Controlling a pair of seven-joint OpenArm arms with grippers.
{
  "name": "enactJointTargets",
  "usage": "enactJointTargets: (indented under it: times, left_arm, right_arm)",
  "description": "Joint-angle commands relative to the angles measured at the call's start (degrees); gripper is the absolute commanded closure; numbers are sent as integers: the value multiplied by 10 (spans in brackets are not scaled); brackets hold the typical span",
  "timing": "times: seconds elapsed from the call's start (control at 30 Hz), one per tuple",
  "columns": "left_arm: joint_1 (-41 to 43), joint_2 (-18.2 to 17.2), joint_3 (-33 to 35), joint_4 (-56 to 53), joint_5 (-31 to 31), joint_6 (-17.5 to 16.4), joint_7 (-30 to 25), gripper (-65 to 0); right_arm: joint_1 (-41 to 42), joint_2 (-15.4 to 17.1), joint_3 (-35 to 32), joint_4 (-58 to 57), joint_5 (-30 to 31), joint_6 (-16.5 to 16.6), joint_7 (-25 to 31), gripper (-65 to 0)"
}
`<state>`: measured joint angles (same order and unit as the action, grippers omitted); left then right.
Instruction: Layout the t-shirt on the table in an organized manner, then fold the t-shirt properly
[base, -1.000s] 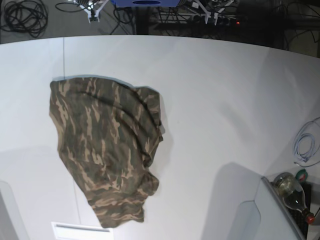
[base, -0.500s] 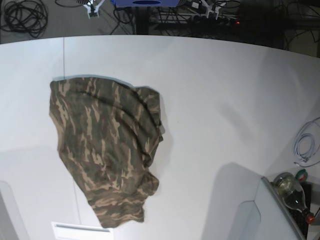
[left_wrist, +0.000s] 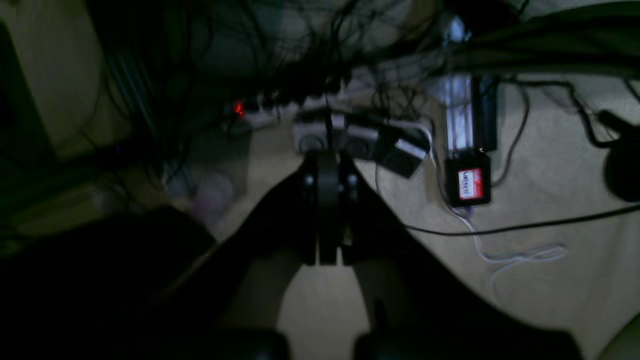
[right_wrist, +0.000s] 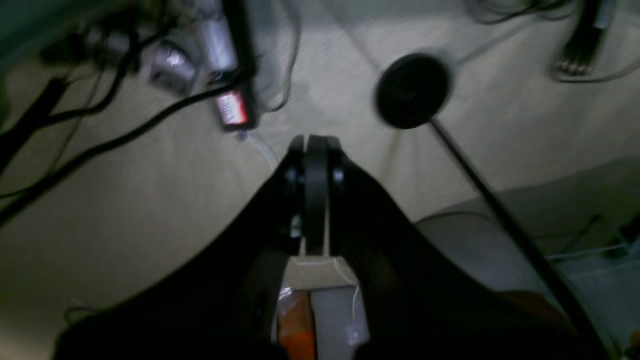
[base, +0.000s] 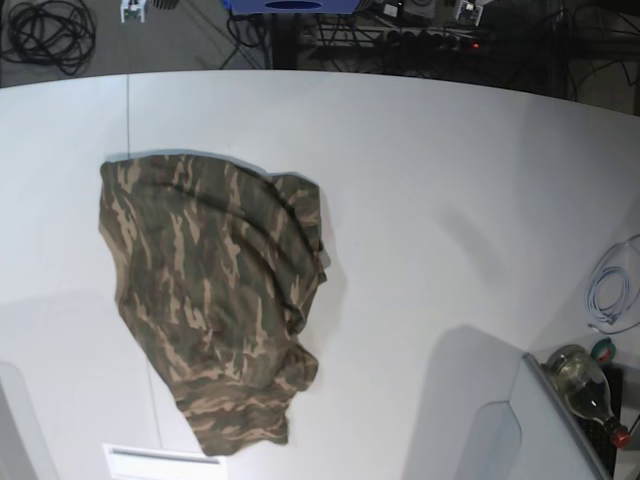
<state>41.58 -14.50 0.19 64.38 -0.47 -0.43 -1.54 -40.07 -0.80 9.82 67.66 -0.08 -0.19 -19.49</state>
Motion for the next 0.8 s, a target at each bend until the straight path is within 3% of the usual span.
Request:
enactJointTargets:
  times: [0.0,0.23,0.4,0.47,0.6,0.67,0.77]
  left_arm:
    - [24,-15,-3,33,-6,4,-10,0]
    - [92,-79,-3,219,-162,4,-8,0]
    - [66,-104,-3,309,-235,4,-4,0]
    - [23,-100,-3,331,-242,4,47,0]
    - [-108,-67,-1,341,-239,4,229,0]
    - [-167,-47,0,332,-239,4,295,0]
    - [-235,-22,4,310,-239,4,325,0]
  right_arm:
    - [-26,-3,2,27,2,-1,-3,0]
    - [-95,-21,25,204,34,-1,-3,0]
    - [-78,-17,65,337,98,-1,-3,0]
    - [-37,-6,86,379,116,0,-23,-2]
    - [101,26,116,398,163,0,-133,-24]
    - [173,41,129,389,192,0,-187,-92]
    - [270,69,131,349,211,0,-234,-227]
